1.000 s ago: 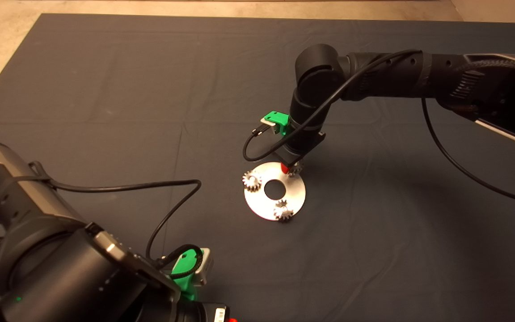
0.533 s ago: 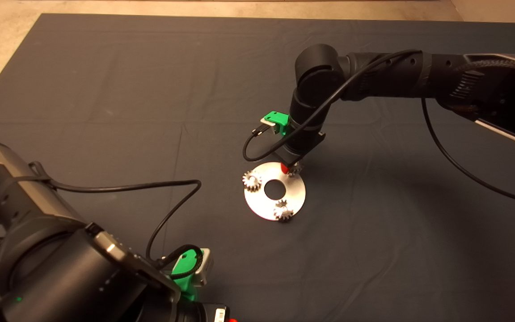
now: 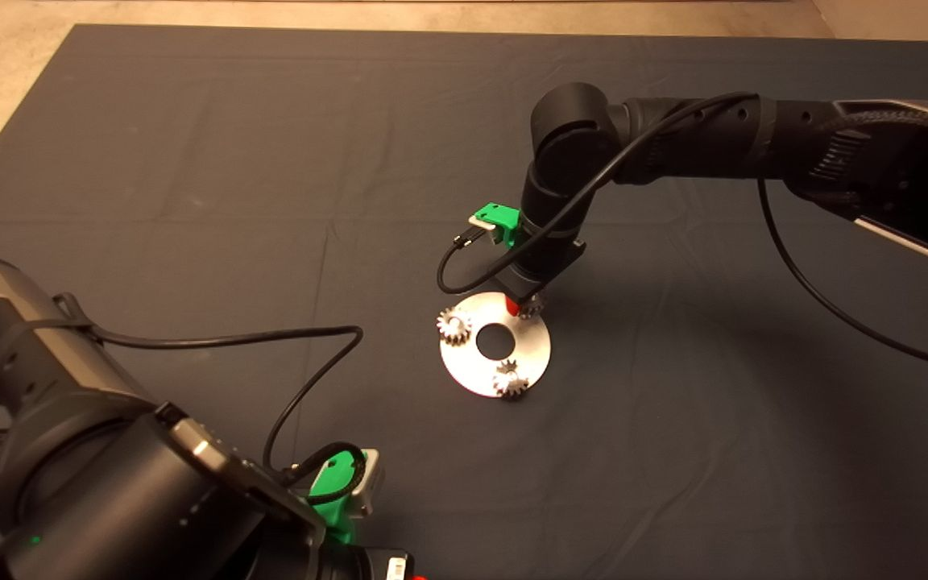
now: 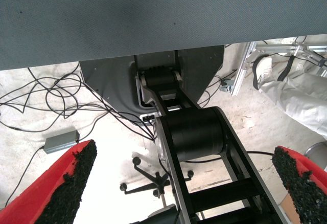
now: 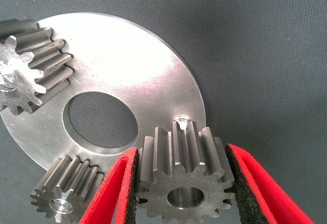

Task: Install three planetary gears onto the carrier pins

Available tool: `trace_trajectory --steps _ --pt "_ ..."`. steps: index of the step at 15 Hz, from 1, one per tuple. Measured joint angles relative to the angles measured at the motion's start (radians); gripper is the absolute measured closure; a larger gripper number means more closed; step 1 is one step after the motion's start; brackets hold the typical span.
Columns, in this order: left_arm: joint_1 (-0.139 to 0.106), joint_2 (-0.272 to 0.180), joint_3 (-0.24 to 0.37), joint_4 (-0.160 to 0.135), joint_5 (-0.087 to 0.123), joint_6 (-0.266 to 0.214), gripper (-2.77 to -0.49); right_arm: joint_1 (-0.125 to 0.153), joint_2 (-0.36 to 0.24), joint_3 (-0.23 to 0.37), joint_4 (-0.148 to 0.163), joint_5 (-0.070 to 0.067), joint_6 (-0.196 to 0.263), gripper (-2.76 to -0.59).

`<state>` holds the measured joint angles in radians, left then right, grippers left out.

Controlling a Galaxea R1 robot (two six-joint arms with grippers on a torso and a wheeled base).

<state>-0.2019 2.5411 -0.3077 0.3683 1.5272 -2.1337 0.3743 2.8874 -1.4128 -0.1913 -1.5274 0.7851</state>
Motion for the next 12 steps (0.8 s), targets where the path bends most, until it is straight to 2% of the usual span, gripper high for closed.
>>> trace_trajectory --steps 12 --pt "0.000 0.000 0.000 0.000 0.000 0.000 -2.48 0.000 0.005 0.003 0.000 0.000 0.000 -1.07"
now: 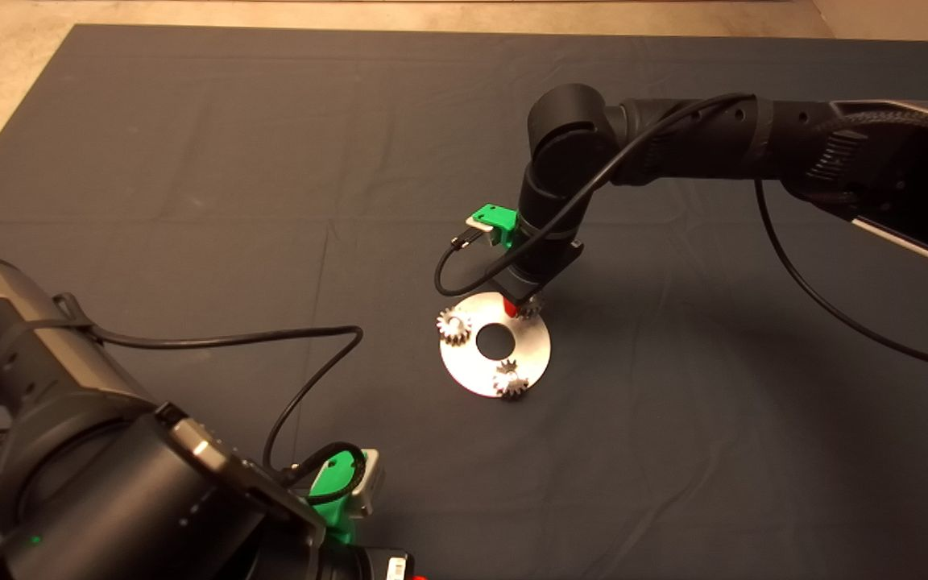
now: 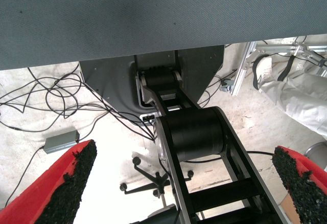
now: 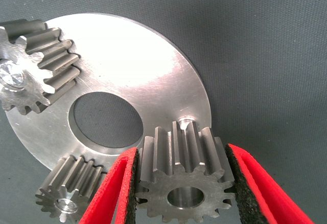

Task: Install three planetary gears onto the carrier pins

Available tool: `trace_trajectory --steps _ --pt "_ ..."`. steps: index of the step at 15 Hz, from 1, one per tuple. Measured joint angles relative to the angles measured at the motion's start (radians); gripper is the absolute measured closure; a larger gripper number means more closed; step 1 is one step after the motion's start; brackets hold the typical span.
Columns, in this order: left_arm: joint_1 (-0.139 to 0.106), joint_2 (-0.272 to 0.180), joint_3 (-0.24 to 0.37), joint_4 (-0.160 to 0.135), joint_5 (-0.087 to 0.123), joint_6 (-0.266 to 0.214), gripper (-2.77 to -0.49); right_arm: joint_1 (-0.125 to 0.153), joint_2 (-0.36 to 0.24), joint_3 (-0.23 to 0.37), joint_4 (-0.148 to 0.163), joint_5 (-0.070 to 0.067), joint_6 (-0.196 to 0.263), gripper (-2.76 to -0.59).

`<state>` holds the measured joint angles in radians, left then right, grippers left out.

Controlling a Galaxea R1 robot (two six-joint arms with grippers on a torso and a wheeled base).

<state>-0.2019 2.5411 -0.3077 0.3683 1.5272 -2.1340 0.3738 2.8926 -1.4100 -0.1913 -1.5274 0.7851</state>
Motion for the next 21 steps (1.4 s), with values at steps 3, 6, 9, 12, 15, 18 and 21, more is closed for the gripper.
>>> trace_trajectory --steps 3,6,9,12,15,18,21 --pt "0.000 0.000 0.000 0.000 0.000 0.000 -2.48 0.000 -0.001 0.000 0.000 0.000 0.000 -1.07" --pt "0.003 0.000 0.000 0.000 0.000 0.000 -2.48 0.000 -0.001 0.000 0.000 0.000 0.000 -1.06" --pt "0.005 0.000 0.000 0.000 0.000 0.000 -2.48 0.000 -0.001 0.000 0.000 0.000 0.000 -1.06" --pt "0.013 0.000 0.000 0.000 0.000 0.000 -2.48 0.000 -0.001 0.000 0.000 0.000 0.000 -1.07" --pt "0.013 0.000 0.000 0.000 0.000 0.000 -2.48 0.000 -0.001 0.000 0.000 0.000 0.000 -1.07" --pt "0.014 0.000 0.000 0.000 0.000 0.000 -2.48 0.000 -0.001 0.000 0.000 0.000 0.000 -1.06" --pt "0.014 0.000 0.000 0.000 0.000 0.000 -2.48 0.000 -0.001 0.000 -0.001 0.000 0.000 -1.07"
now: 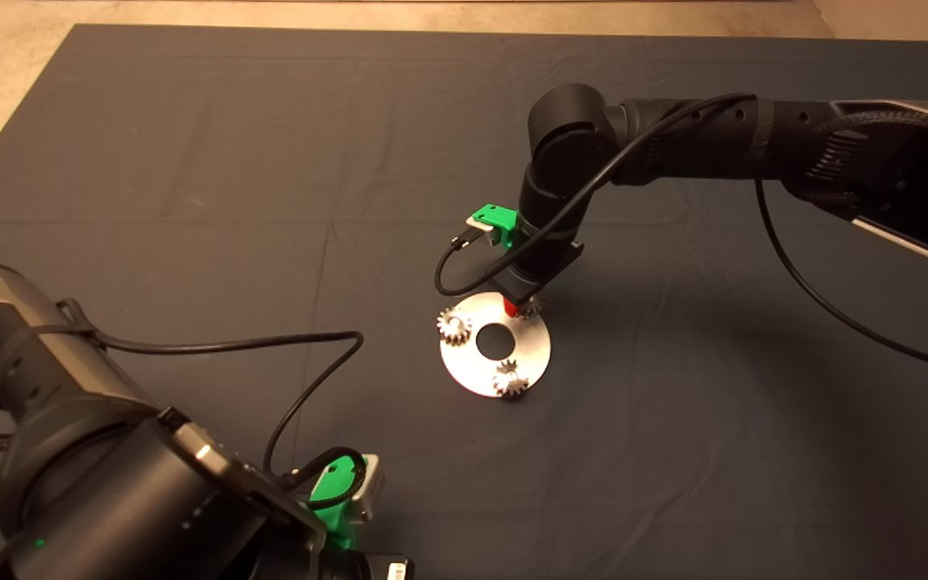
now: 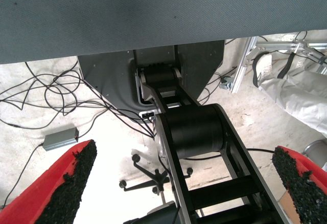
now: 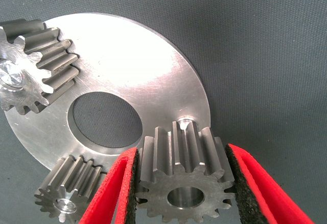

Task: Install three planetary gears onto the carrier pins

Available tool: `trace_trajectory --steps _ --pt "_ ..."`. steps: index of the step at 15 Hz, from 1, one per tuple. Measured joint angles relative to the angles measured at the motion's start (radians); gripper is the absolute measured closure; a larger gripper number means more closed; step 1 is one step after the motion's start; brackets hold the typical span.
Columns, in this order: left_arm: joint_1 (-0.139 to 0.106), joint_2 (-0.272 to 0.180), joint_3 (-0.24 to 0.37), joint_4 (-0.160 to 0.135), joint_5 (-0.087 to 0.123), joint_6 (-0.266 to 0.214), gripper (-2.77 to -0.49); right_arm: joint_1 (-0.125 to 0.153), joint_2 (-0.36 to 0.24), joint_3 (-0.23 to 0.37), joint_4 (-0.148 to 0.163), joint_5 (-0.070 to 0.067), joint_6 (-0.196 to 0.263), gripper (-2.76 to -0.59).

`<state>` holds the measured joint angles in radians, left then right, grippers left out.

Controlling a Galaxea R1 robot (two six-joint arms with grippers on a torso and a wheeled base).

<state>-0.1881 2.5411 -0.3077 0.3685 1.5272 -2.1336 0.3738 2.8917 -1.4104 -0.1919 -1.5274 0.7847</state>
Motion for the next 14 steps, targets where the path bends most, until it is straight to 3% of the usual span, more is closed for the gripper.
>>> trace_trajectory --steps 14 --pt "0.000 0.000 0.000 0.000 0.000 0.001 -2.48 0.000 0.000 0.000 -0.021 -0.001 -0.002 -1.07"
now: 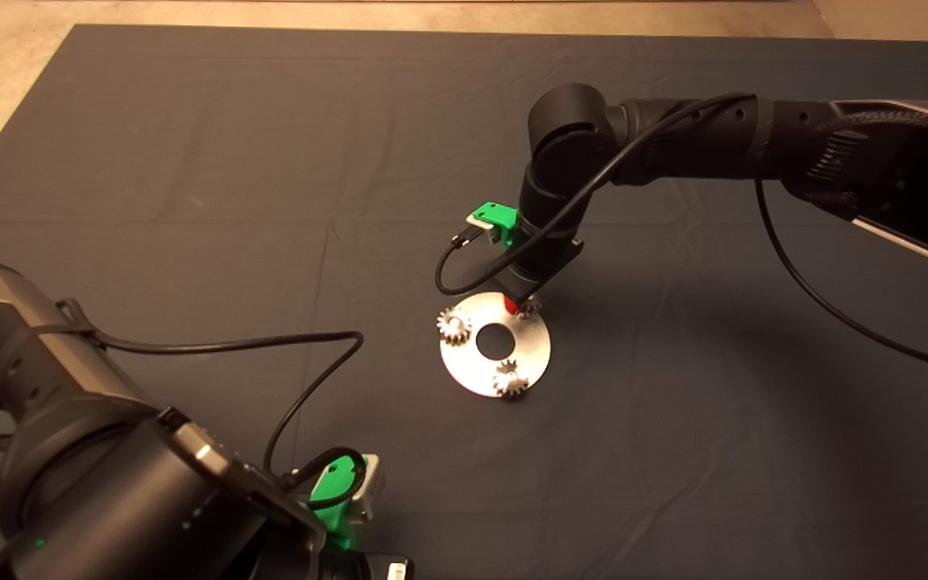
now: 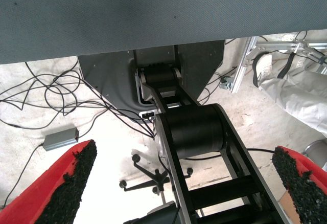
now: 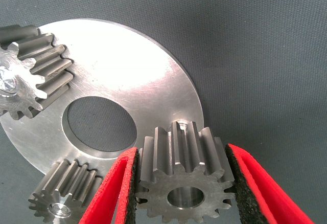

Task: Install three planetary gears onto the carrier pins

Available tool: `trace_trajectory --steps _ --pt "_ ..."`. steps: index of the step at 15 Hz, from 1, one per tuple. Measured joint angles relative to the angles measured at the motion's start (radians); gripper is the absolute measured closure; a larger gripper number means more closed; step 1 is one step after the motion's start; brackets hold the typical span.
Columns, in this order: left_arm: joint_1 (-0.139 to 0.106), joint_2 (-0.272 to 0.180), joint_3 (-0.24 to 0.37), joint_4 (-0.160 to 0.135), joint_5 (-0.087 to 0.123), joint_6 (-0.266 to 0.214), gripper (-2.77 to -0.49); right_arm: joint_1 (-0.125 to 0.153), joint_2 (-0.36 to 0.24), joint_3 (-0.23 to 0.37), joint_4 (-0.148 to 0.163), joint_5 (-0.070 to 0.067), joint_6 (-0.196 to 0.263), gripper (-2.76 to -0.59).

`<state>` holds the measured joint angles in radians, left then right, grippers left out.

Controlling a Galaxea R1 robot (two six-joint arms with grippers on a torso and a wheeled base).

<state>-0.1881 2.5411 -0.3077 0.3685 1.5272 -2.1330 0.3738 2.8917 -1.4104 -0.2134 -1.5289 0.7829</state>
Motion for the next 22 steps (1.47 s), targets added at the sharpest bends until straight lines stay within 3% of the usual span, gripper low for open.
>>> trace_trajectory --steps 22 --pt "0.000 0.000 0.000 0.000 0.000 0.000 -2.48 -0.004 0.001 0.004 -0.008 0.000 0.000 -1.07"
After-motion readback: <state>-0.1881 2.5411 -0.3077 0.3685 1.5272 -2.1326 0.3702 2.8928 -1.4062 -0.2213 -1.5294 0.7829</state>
